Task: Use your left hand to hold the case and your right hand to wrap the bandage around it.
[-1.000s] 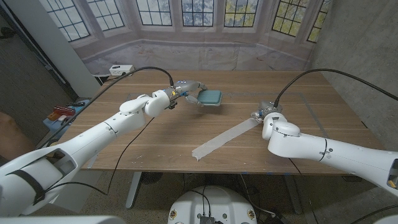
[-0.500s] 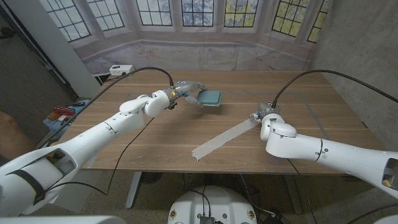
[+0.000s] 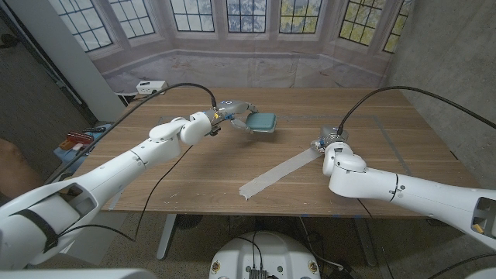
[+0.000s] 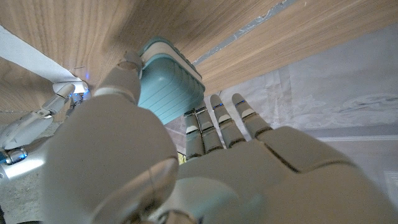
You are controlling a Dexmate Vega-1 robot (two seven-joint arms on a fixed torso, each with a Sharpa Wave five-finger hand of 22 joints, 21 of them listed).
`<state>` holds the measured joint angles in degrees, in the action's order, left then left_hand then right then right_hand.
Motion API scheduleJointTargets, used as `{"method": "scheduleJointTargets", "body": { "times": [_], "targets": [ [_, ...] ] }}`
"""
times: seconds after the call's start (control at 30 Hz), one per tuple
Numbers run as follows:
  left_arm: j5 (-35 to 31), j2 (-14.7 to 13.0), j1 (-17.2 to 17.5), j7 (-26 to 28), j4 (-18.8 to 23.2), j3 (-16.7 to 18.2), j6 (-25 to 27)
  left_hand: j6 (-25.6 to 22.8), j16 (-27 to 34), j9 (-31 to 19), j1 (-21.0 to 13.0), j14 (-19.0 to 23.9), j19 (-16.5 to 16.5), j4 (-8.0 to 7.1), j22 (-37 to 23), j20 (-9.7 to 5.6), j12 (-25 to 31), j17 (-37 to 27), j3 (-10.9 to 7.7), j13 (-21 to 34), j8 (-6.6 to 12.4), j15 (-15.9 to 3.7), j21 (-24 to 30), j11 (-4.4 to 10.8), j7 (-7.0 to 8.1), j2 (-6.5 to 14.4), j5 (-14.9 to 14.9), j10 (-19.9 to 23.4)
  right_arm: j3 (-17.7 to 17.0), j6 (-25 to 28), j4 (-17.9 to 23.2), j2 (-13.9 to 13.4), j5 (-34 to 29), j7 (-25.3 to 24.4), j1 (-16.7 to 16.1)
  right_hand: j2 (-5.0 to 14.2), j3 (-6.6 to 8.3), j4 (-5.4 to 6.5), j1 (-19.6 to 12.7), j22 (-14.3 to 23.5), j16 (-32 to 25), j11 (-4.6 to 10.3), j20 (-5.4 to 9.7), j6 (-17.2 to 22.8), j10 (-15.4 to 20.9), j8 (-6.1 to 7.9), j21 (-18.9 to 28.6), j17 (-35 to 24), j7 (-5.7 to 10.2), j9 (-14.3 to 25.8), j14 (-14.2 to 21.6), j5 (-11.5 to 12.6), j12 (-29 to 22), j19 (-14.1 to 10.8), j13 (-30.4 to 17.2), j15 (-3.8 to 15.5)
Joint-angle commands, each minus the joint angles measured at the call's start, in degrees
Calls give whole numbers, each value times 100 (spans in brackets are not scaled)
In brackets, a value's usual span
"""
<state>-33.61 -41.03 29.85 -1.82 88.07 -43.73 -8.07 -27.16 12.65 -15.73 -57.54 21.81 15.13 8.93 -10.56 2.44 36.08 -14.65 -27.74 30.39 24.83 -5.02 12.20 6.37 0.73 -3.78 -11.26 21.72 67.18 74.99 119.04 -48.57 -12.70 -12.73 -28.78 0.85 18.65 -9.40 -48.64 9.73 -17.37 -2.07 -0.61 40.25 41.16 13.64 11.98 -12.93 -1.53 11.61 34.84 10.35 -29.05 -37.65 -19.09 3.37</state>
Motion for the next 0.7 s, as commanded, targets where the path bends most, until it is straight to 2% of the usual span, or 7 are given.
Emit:
{"method": "scheduleJointTargets", "body": {
  "times": [0.03, 0.3, 0.33, 0.7],
  "targets": [
    [20, 37, -61, -27, -89, -39, -72, -748, -10, -13, -27, 28, -15, -20, -5, -24, 5, -26, -55, 37, 1221, 5, -26, 307, 267, 277, -19, 354, 85, 0, -133, 77, -174, -34, -24, -30, -32, -15, -94, 29, -38, 33, 18, 112, 118, 33, 27, -38, 23, 18, 100, 25, -73, -85, -42, 190],
    [37, 31, -64, -57, -99, -46, -77, -773, -16, -5, -33, 31, -21, -11, -4, -34, -5, -26, -57, 49, 1254, 2, -27, 314, 275, 268, -20, 352, 75, -7, -185, 110, -257, -92, -91, -45, -50, -15, -152, 30, -74, 46, 50, 271, 201, 56, 35, -52, 69, 26, 204, 31, -147, -149, -77, 227],
    [43, 28, -62, -64, -98, -46, -75, -764, -16, -7, -33, 34, -21, -11, -4, -35, -7, -26, -58, 50, 1256, 5, -26, 313, 266, 268, -20, 349, 71, -10, -194, 116, -266, -100, -101, -49, -55, -17, -169, 30, -85, 109, 54, 309, 216, 61, 32, -56, 73, 28, 233, 31, -163, -152, -86, 245],
    [60, 37, -73, -86, -124, -59, -101, -777, -21, -16, -31, 27, -27, -12, -4, -40, -17, -32, -54, 63, 1299, 6, -26, 326, 272, 273, -18, 349, 2, -131, -263, 142, -388, -170, -209, -49, -67, -20, -256, 31, -119, 102, 102, 437, 296, 66, 45, -76, 121, 37, 319, 35, -238, -239, -124, 275]
  ]
}}
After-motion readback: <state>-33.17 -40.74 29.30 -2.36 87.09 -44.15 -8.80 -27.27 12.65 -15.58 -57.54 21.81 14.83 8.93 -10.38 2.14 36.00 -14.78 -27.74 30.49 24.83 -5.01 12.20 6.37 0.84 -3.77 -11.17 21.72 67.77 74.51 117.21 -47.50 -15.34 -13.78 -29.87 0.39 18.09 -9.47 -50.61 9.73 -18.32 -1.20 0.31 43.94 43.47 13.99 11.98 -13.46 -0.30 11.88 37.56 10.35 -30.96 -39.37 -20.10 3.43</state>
